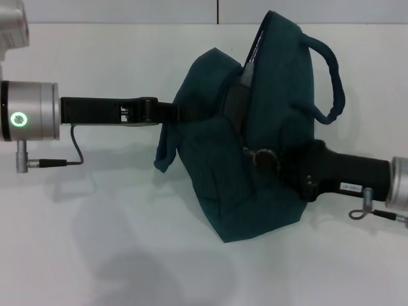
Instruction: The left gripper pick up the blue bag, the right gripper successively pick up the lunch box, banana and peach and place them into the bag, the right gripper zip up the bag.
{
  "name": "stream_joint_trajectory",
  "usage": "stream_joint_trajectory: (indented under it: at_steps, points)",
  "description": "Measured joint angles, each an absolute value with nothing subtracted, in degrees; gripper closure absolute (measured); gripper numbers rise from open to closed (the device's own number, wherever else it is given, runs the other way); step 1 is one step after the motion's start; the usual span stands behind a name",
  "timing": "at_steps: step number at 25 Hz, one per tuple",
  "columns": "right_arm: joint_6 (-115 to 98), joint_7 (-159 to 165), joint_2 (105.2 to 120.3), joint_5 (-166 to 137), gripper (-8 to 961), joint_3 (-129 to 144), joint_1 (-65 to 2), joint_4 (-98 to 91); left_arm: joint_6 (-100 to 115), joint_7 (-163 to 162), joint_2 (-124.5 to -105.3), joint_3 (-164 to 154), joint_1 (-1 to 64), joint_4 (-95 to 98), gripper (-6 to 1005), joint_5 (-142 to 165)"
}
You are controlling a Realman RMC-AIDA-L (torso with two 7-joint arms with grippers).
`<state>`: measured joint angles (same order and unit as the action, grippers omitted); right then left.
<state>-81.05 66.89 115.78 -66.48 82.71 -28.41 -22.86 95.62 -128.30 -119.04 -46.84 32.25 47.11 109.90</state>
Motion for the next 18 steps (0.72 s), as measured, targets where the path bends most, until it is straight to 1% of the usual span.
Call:
stream_joint_trajectory:
  at_steps: [4, 9, 14, 18]
  points:
    - [-86.93, 60.29, 115.67, -60.75, 936, 82.70, -26.10, -22.95, 96.76, -126.57, -118.87, -46.84, 32.19, 47.11, 942, 108.47]
    - [-90.48, 57.48, 115.52, -60.07, 936, 82.70, -25.76, -23.09, 96.92, -122.72, -118.94, -46.84, 32.00, 47.11, 942, 105.14]
    - [-93.26, 55.25, 115.43, -60.03, 936, 82.70, -26.00, -23.96, 96.95, -117.64, -119.03, -46.84, 31.74, 45.52, 784, 100.68]
    - [-93.75, 54.53, 115.47, -60.05, 936, 82.71, -26.18, -26.25, 97.21, -110.63, -118.47, -46.84, 31.12, 41.83, 625, 96.34]
